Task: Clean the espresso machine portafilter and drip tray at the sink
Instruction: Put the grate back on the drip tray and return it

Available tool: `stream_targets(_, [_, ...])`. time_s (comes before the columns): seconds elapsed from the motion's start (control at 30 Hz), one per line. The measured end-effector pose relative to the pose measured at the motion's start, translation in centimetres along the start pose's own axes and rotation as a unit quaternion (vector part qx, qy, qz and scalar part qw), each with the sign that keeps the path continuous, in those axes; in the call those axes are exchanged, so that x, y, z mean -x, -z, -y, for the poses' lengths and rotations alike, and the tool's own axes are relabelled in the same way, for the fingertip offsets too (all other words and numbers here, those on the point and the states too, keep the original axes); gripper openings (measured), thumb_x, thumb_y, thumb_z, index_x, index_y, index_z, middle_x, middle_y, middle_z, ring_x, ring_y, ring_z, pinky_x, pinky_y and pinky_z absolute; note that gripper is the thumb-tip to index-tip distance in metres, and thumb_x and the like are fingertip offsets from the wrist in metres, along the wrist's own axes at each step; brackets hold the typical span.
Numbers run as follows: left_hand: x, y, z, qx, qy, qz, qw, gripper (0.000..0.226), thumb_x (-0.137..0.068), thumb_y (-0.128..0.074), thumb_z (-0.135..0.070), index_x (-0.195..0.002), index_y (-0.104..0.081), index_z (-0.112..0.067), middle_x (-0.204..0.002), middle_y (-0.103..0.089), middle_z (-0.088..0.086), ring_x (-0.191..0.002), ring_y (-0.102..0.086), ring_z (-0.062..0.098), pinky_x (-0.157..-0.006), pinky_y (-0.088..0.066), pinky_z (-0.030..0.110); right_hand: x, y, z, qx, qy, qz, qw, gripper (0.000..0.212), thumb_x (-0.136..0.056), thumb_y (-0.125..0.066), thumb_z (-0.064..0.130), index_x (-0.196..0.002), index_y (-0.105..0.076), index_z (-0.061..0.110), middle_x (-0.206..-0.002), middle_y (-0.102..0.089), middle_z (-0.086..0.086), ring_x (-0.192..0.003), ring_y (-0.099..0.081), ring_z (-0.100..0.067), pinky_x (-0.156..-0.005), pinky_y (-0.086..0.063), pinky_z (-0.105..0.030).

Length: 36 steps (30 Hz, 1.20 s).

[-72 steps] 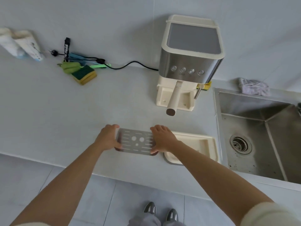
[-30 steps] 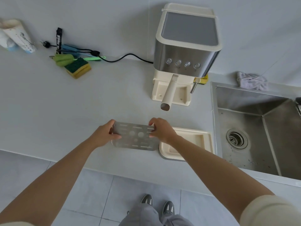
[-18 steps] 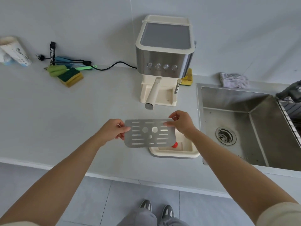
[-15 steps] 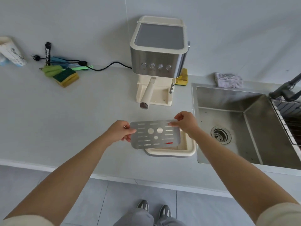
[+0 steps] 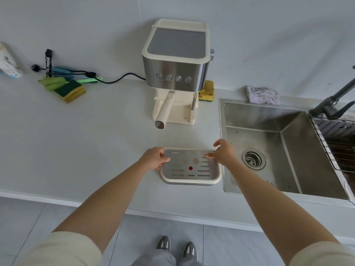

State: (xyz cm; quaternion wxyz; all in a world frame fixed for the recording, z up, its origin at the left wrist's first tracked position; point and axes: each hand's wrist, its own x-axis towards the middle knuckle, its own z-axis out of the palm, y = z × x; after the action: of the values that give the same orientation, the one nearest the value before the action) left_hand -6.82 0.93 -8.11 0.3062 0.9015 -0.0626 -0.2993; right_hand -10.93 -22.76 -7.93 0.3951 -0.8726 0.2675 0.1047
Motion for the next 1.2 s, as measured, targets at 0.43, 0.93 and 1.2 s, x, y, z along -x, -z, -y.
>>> stream_targets(0.43, [-1.4,-0.9,0.5,-0.075,-0.009,-0.010,0.997,0.038,-0.089,-0.056,-0.028,-0.064,-0.028,-0.021,-0.066,-0.040,-0.004,-0.074,-0.041,0.021,-0.058,-0.029,0.027,-0.9,-0.8,-1.1,0.067,0.023,-0.011,0.997,0.048,-0.074,-0.076,0.020,-0.113,-0.052,0.006,-0.110,-0.057,-0.011,-0.086,-0.046,-0.017,-0.074,-0.037,-0.026])
stream_targets(0.93, [1.2,-2.1,1.8,0.007,-0.032,-0.080,0.996,0.053,-0.082,-0.065,-0.037,-0.121,-0.041,-0.010,-0.112,-0.055,0.009,-0.097,-0.052,0.020,-0.079,-0.040,0.029,1.2,-0.4,-3.3,0.071,0.056,-0.010,0.996,0.060,-0.086,-0.058,0.040,-0.136,-0.034,0.015,-0.139,-0.037,-0.011,-0.122,-0.043,-0.026,-0.094,-0.038,-0.035])
stream_targets(1.2, [3.9,-4.7,2.5,-0.044,-0.094,-0.096,0.990,0.095,-0.053,-0.082,-0.043,-0.133,-0.034,-0.025,-0.120,-0.056,-0.006,-0.111,-0.052,0.020,-0.089,-0.047,0.039,4.4,-1.8,-6.0,0.149,0.166,0.053,0.973,0.107,-0.062,-0.077,0.049,-0.143,-0.012,0.024,-0.133,-0.037,-0.002,-0.124,-0.031,-0.019,-0.106,-0.030,-0.039])
